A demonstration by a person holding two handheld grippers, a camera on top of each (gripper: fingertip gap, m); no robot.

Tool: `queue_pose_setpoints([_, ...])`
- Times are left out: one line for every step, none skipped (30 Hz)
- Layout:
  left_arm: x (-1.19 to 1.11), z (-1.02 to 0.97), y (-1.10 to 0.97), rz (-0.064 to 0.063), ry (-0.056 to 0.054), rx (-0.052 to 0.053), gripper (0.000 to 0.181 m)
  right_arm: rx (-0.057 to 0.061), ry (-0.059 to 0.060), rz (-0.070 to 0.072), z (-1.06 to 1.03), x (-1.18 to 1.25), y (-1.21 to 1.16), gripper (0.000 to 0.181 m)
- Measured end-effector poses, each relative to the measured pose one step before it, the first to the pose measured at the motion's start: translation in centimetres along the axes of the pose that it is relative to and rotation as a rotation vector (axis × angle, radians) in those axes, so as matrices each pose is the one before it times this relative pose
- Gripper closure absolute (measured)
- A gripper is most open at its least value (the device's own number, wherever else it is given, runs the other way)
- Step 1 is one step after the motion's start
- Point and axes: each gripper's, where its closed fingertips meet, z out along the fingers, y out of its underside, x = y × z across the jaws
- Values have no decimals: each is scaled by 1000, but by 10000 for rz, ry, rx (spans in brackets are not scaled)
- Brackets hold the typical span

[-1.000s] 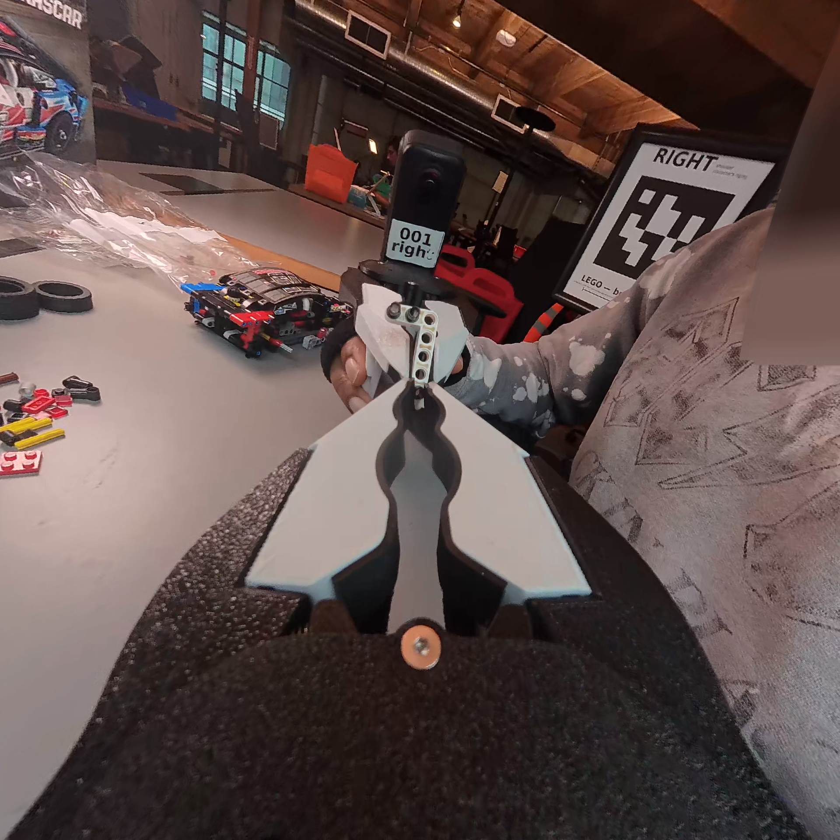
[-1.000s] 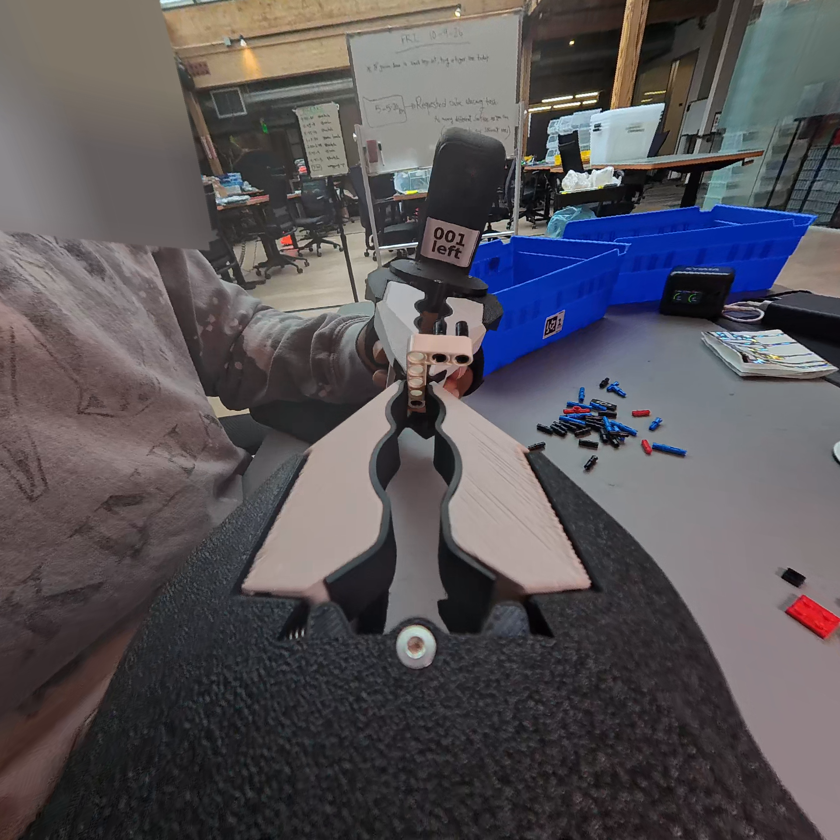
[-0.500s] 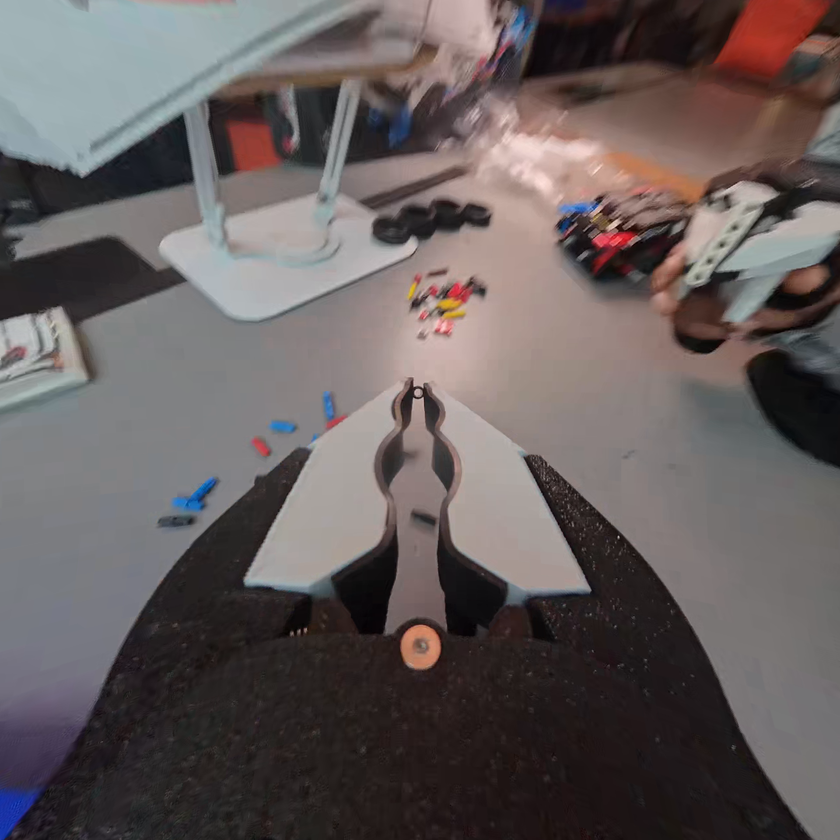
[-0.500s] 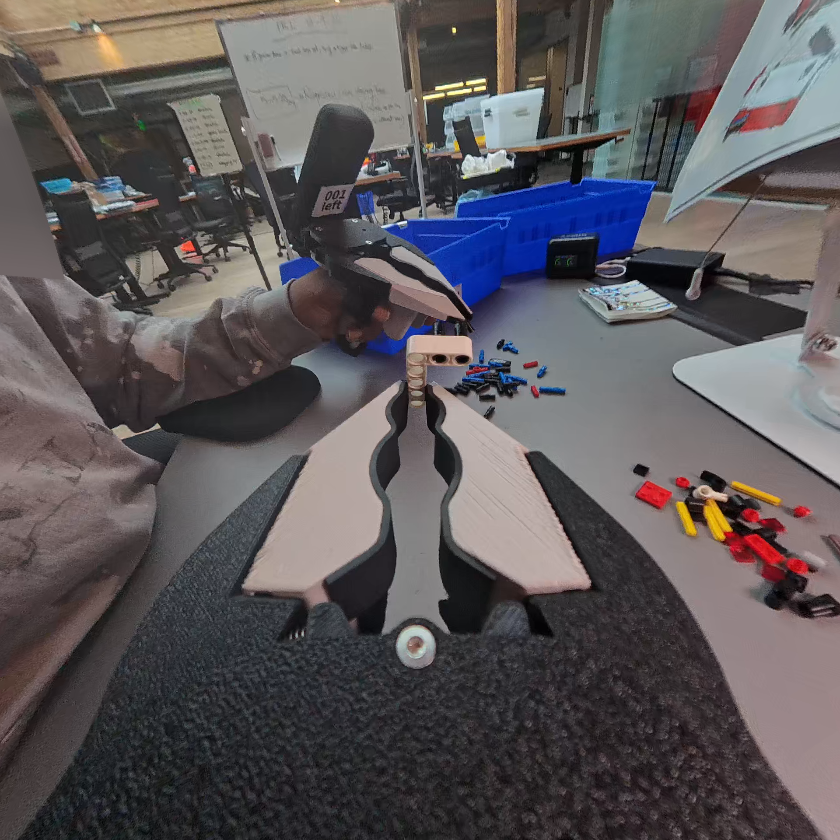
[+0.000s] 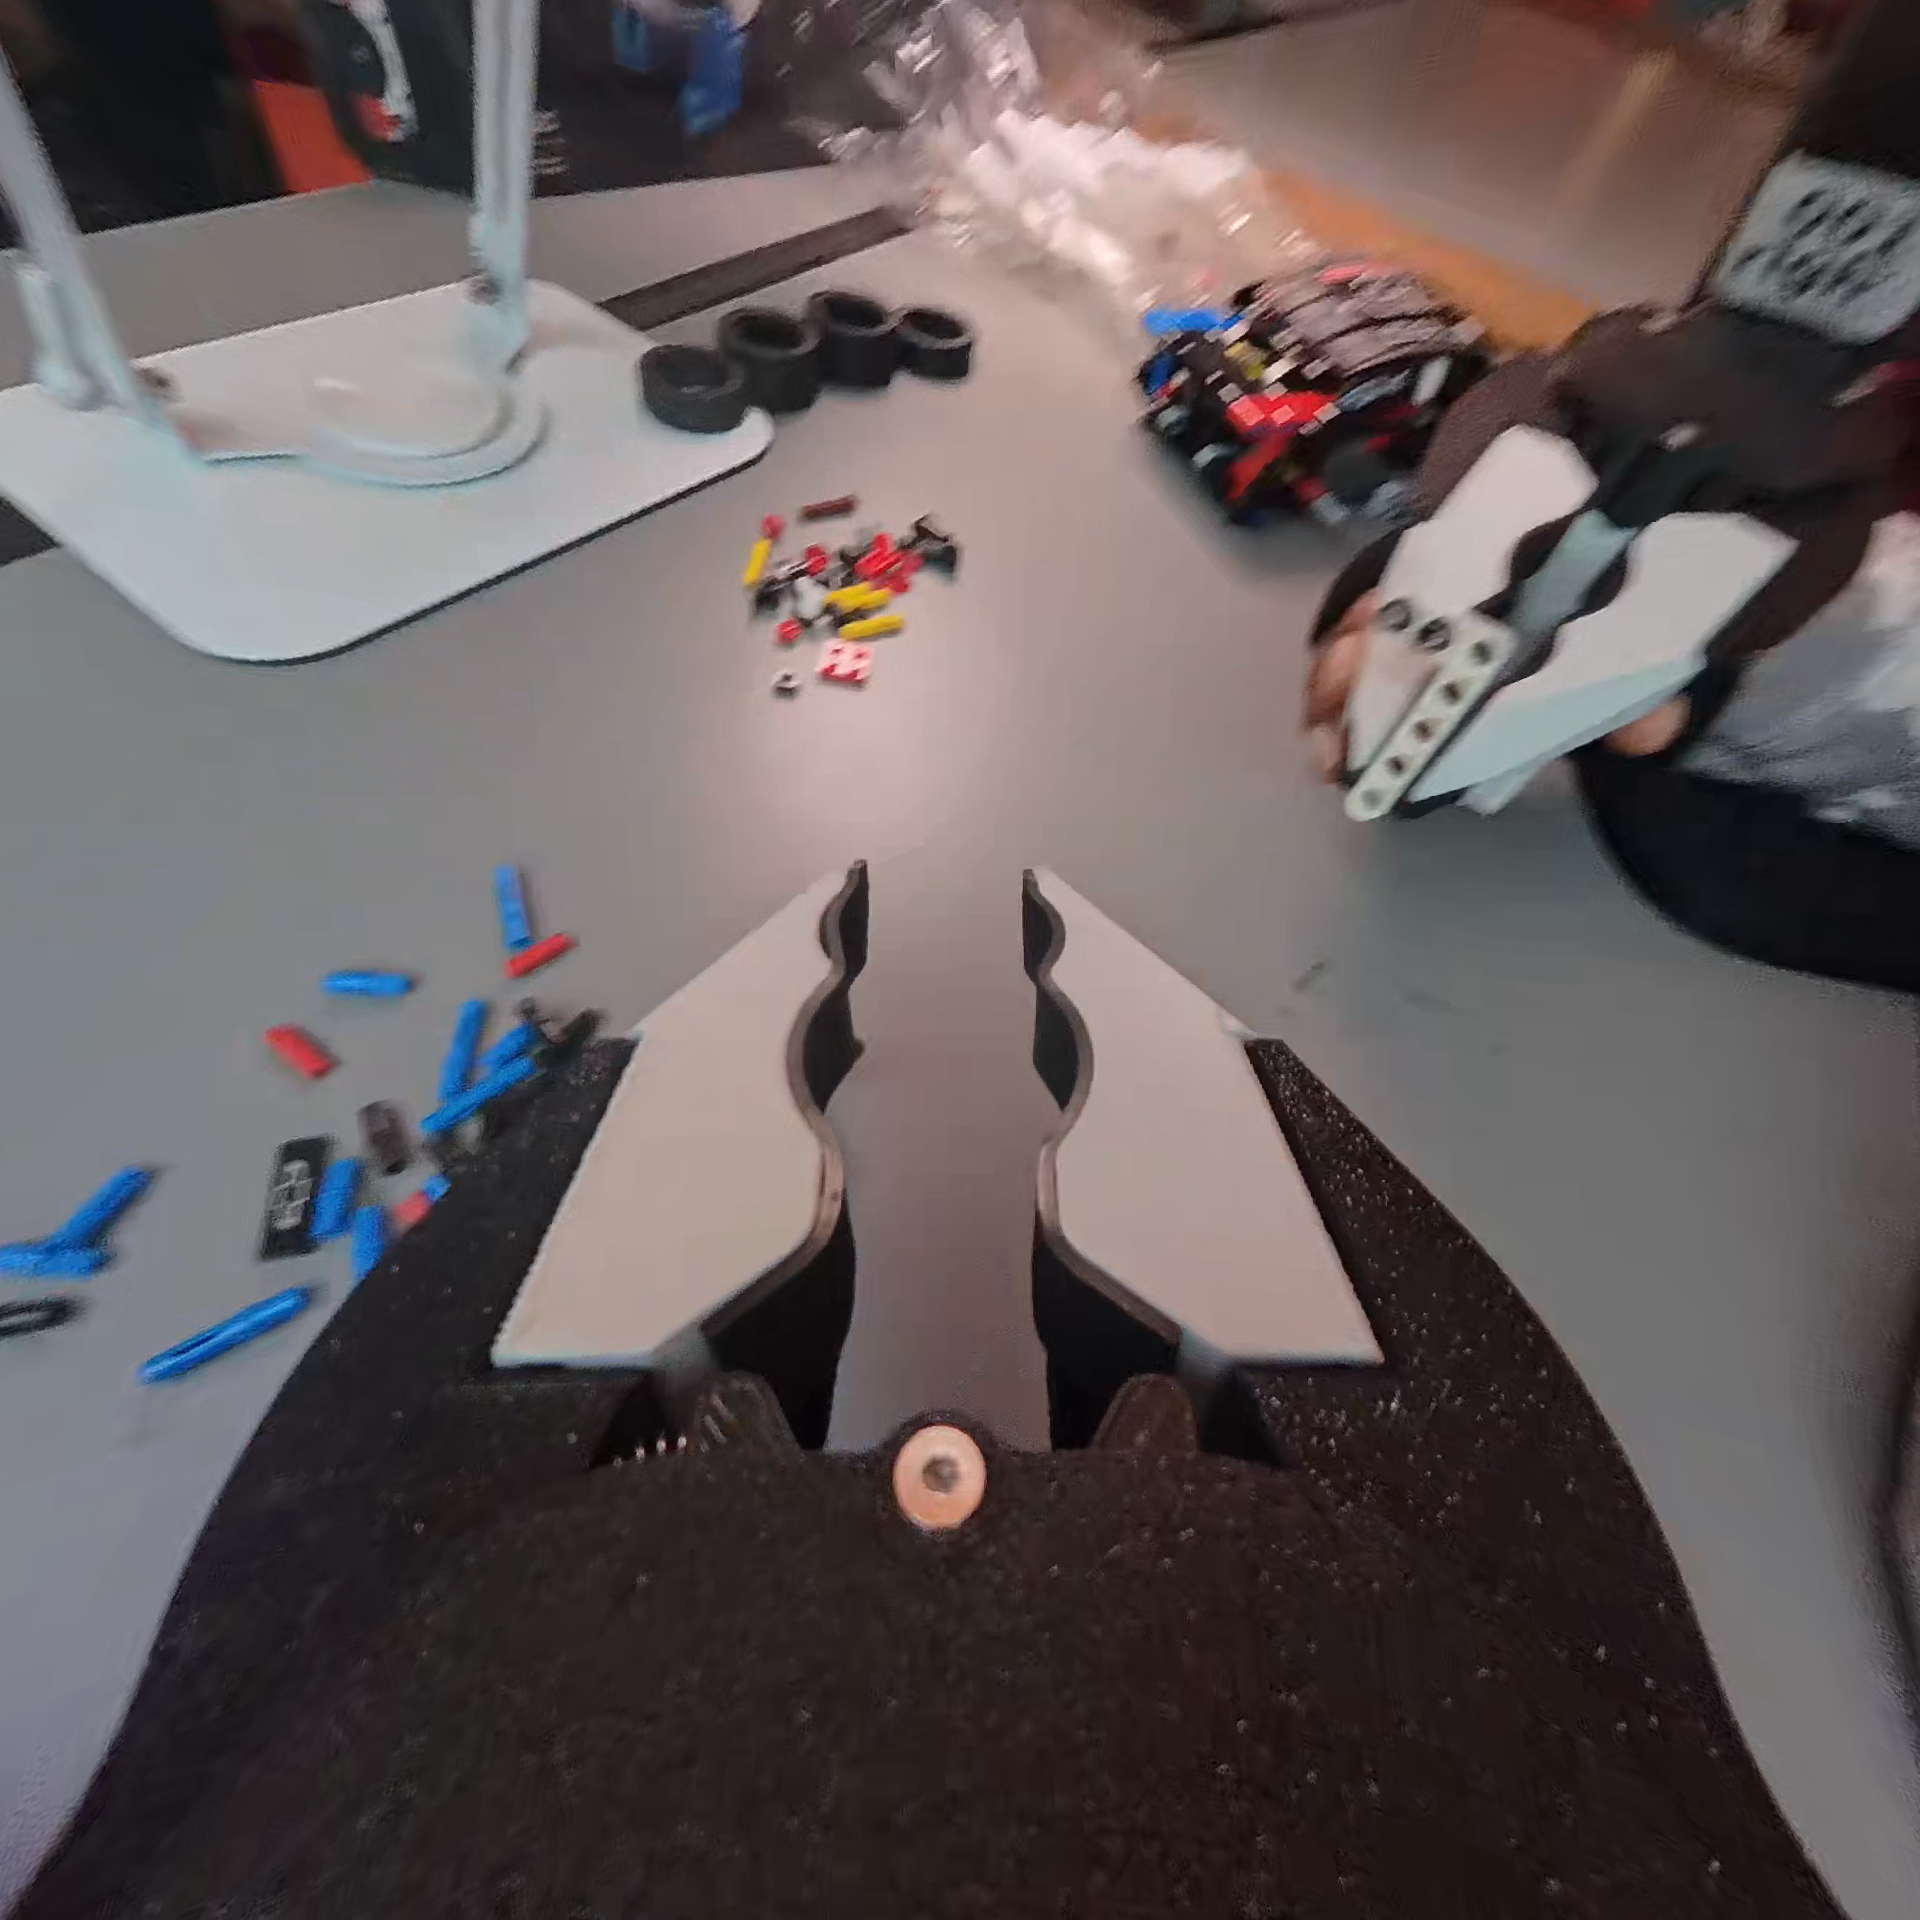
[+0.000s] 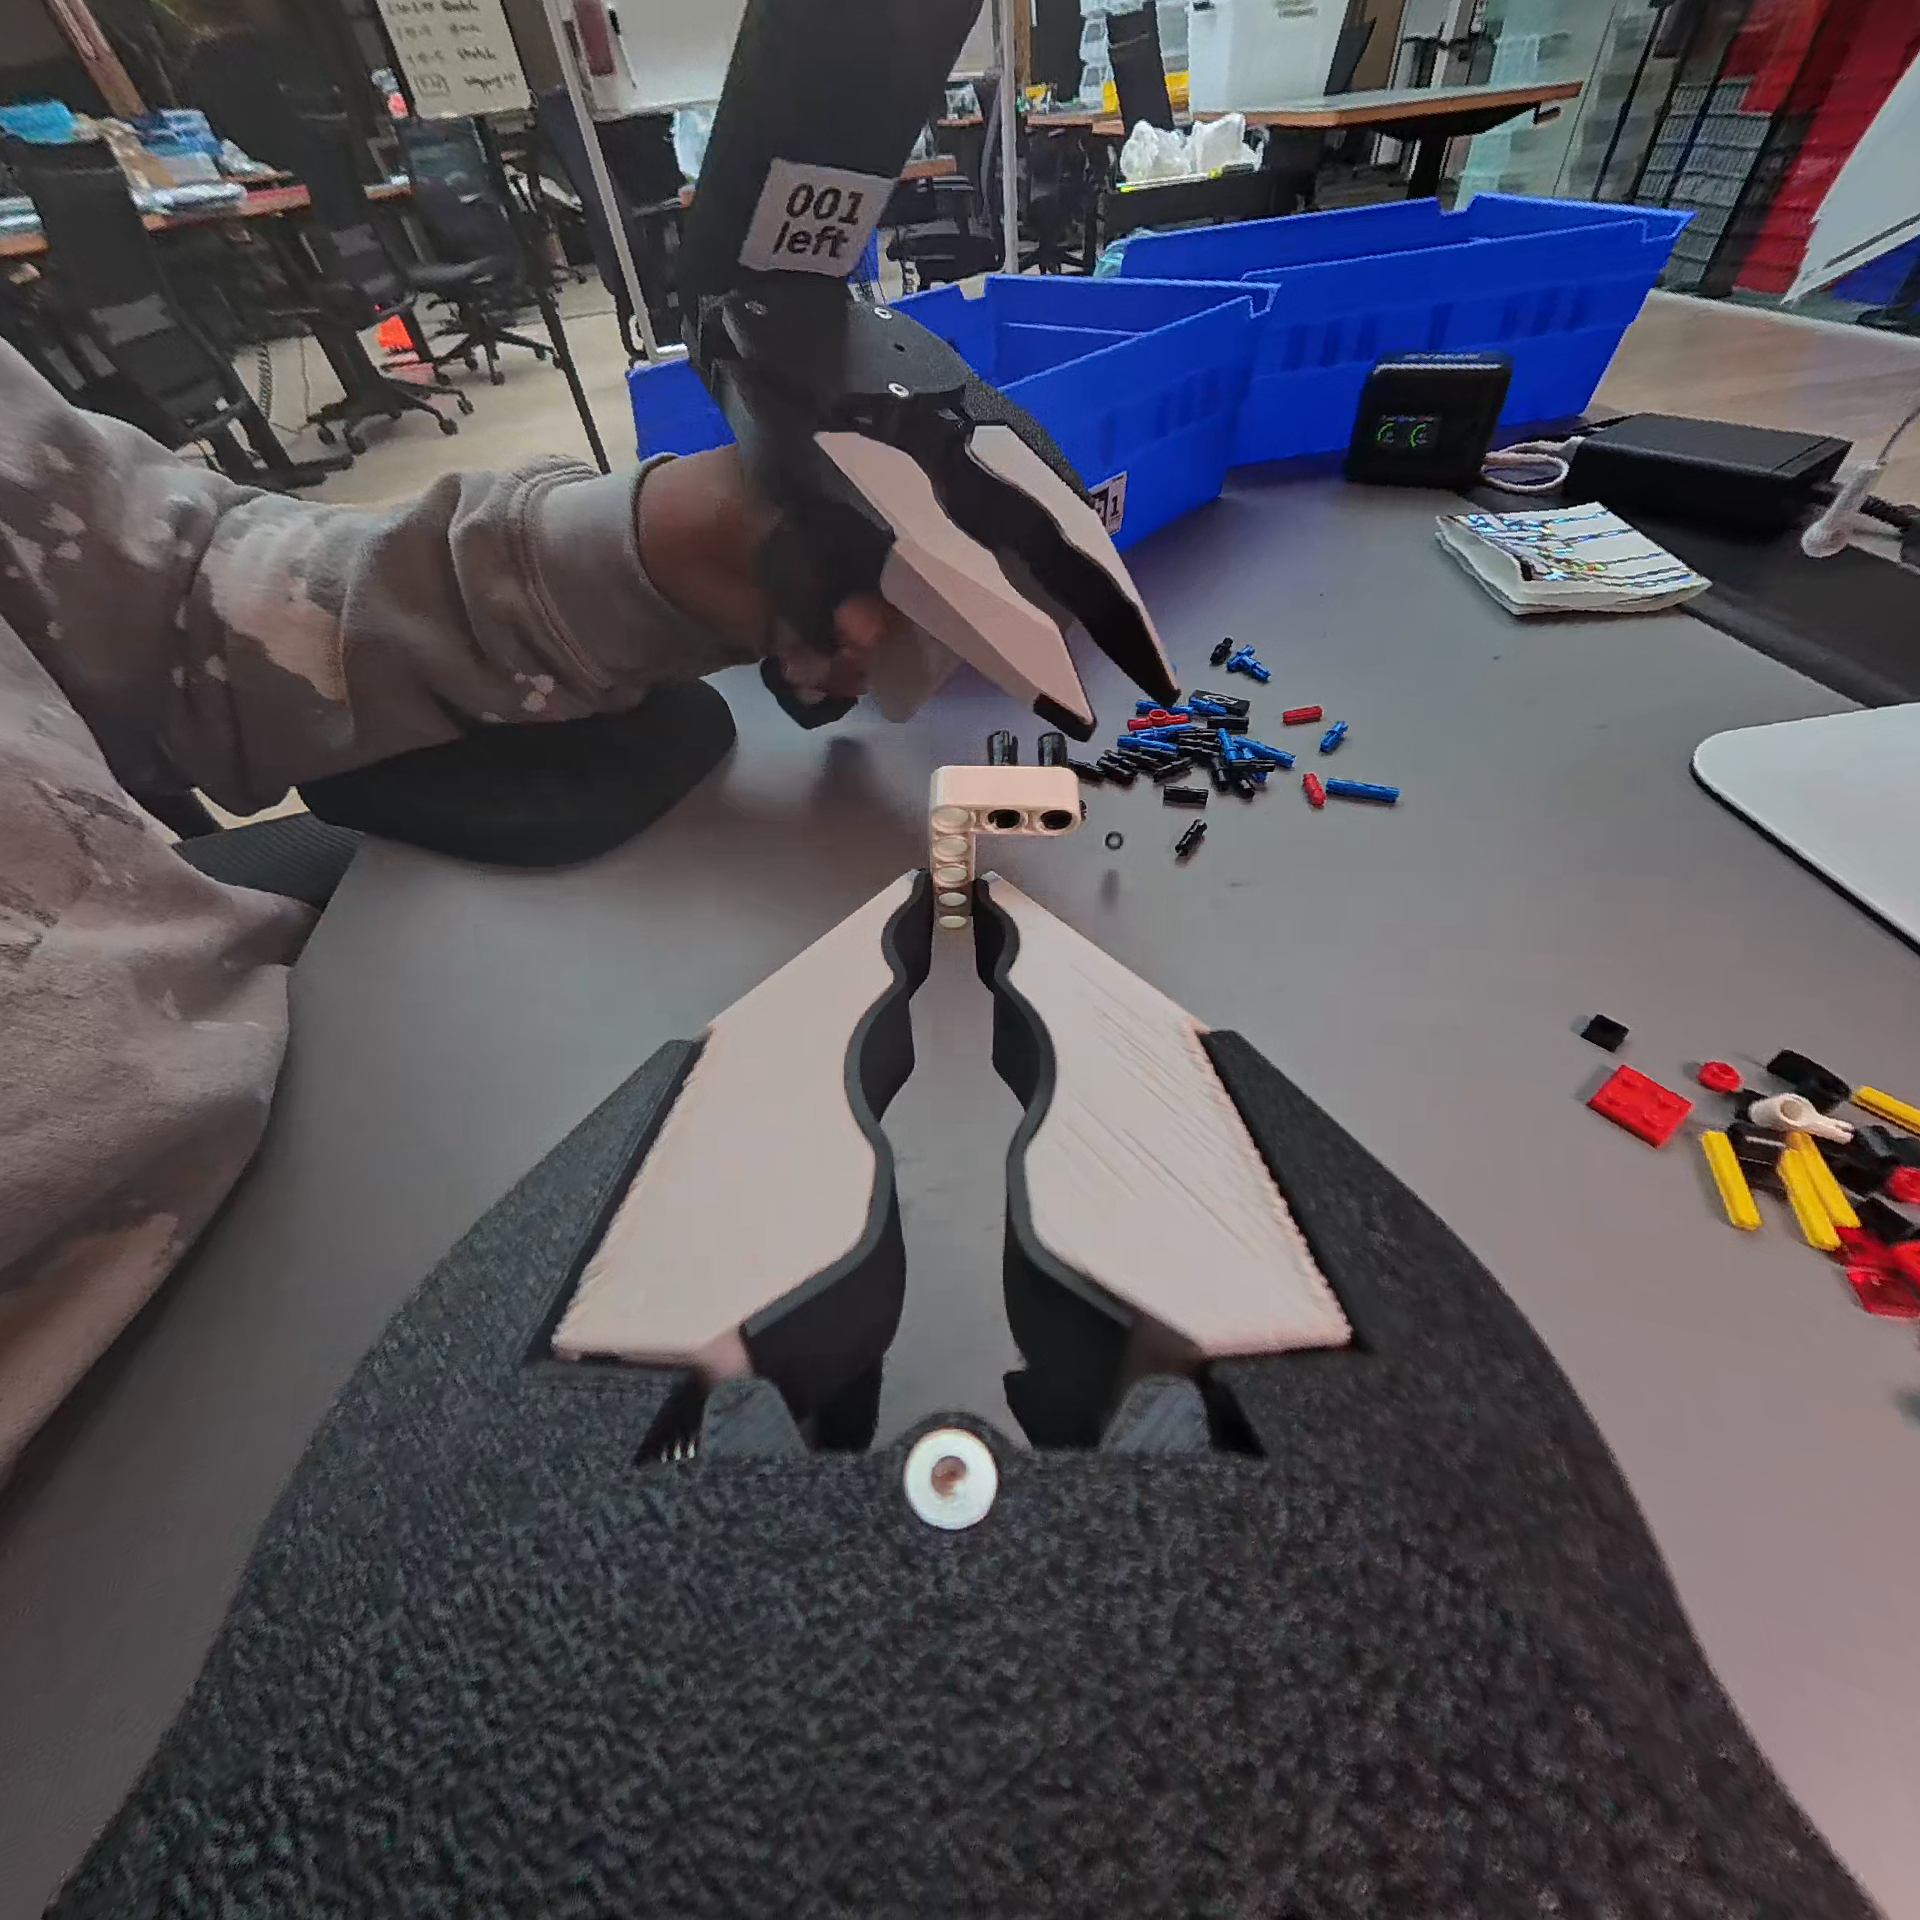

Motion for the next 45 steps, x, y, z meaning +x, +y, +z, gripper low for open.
queue_pose_setpoints([1000, 46, -496, -433, 598, 310, 153, -84, 110, -214, 113, 9, 97, 174])
queue_pose_setpoints([960, 88, -336, -393, 613, 251, 153, -139, 210, -282, 135, 114, 171, 174])
queue_pose_setpoints([1048, 92, -279, -437, 721, 221, 153, -194, 261, -372, 136, 149, 238, 174])
queue_pose_setpoints([1001, 136, -271, -519, 715, 224, 154, -194, 273, -430, 157, 116, 220, 174])
queue_pose_setpoints([899, 212, -167, -591, 668, 168, 155, -167, 291, -417, 159, 125, 152, 174])
queue_pose_setpoints([834, 306, 57, -583, 636, 51, 157, -122, 232, -398, 158, 31, 50, 174])
queue_pose_setpoints([720, 365, 203, -484, 570, -20, 157, -73, 232, -369, 148, 42, -38, 174])
queue_pose_setpoints([562, 348, 225, -401, 464, -9, 159, -81, 210, -339, 125, 44, -44, 174])
queue_pose_setpoints([462, 323, 197, -317, 399, 5, 163, -66, 142, -336, 115, -29, -61, 174])
queue_pose_setpoints([264, 265, 103, -256, 259, 35, 165, -48, 141, -323, 96, -26, -57, 174])
queue_pose_setpoints([26, 198, 86, -171, 92, 15, 165, -59, 130, -317, 84, -16, -14, 174])
queue_pose_setpoints([-77, 154, 154, -75, 8, -47, 167, -68, 120, -290, 79, 2, 25, 174])
queue_pose_setpoints([-20, 96, 105, -35, 24, -46, 168, -64, 115, -247, 49, 8, 26, 174])
queue_pose_setpoints([26, 27, -20, -47, 36, 24, 169, -67, 83, -217, 46, -10, 43, 174])
queue_pose_setpoints([-95, -16, -17, -22, -47, 22, 171, -43, 50, -192, 13, -41, 15, 174])
queue_pose_setpoints([-68, -53, -44, -25, -31, 35, 173, -10, 70, -172, 0, -3, -23, 174])
queue_pose_setpoints([-48, -49, -17, -31, -13, 18, 176, 7, 59, -160, -22, -13, -78, 174])
queue_pose_setpoints([-1, -32, -7, -32, 18, 12, 178, -31, 38, -163, -18, -36, -27, 174])
queue_pose_setpoints([0, -5, 37, -35, 18, -13, 179, -55, 69, -175, -1, 15, 12, 174])
queue_pose_setpoints([-29, 4, 44, -32, 1, -20, 179, -81, 83, -199, 2, 17, 63, 174])
queue_pose_setpoints([-36, 25, 69, -19, -20, -37, 179, -77, 67, -189, -5, -2, 74, 174])
queue_pose_setpoints([-12, 14, 71, -10, -12, -44, 179, -30, 40, -109, 11, -37, 40, 174])
queue_pose_setpoints([13, -7, 6, 13, 7, 5, 179, 48, 30, 54, -2, 5, -38, 174])
queue_pose_setpoints([51, -34, -60, 32, 28, 40, 179, 113, -86, 262, -24, -66, -123, 174])
queue_pose_setpoints([27, -41, -58, 23, 18, 27, 179, 170, -187, 358, -57, -135, -213, 169])
queue_pose_setpoints([-89, -84, -122, 5, -44, 75, 179, 299, -164, 368, -133, -75, -455, 161])
queue_pose_setpoints([-28, -93, -121, -21, 11, 70, 179, 318, -99, 271, -206, 2, -536, 160])
queue_pose_setpoints([61, -74, -48, -38, 77, 24, 179, 234, -18, 161, -149, 78, -440, 162])
queue_pose_setpoints([56, -35, -12, -36, 69, 13, 179, 71, 52, 113, -68, 144, -190, 166])
queue_pose_setpoints([57, -21, -14, -10, 49, 6, 179, 14, -2, 88, -18, 30, -38, 170])
queue_pose_setpoints([51, 2, 9, 4, 31, -9, 179, 29, -27, 118, -15, -18, -31, 172])
queue_pose_setpoints([55, -8, 0, 10, 31, 4, 179, 66, -33, 113, -26, -42, -83, 173])
queue_pose_setpoints([89, -24, -12, 3, 56, -2, 179, 83, -83, 92, -66, -89, -147, 174])
queue_pose_setpoints([157, -38, -32, -8, 100, 11, 179, 120, -111, 67, -91, -104, -240, 174])
queue_pose_setpoints([215, -51, -94, -14, 126, 36, 180, 107, -53, 56, -95, 24, -265, 174])
queue_pose_setpoints([175, -80, -187, 14, 84, 68, 180, 94, -13, 41, -129, 157, -293, 174])
queue_pose_setpoints([171, -105, -216, 60, 56, 55, 180, 91, -8, 59, -119, 174, -319, 174])
queue_pose_setpoints([166, -96, -212, 98, 29, 34, 180, 102, -1, 33, -80, 136, -323, 174])
queue_pose_setpoints([139, -71, -149, 125, -22, -5, 180, 38, 32, -61, -40, 90, -180, 174])
queue_pose_setpoints([105, -42, -57, 146, -42, -53, 180, 30, -4, -123, -38, 1, -125, 174])
queue_pose_setpoints([114, -41, 7, 105, -18, -66, 180, 54, 4, -29, -76, 8, -125, 174])
queue_pose_setpoints([120, -12, -33, 35, 22, -8, 180, 86, -14, 32, -100, -7, -163, 174])
queue_pose_setpoints([133, 21, -30, -37, 70, 19, 180, 108, -5, 67, -126, 27, -171, 174])
queue_pose_setpoints([110, 28, -48, -33, 50, 36, 180, 96, 41, 30, -119, 68, -134, 174])
queue_pose_setpoints([109, 21, -74, -2, 32, 37, 180, 105, 54, 6, -92, 60, -167, 174])
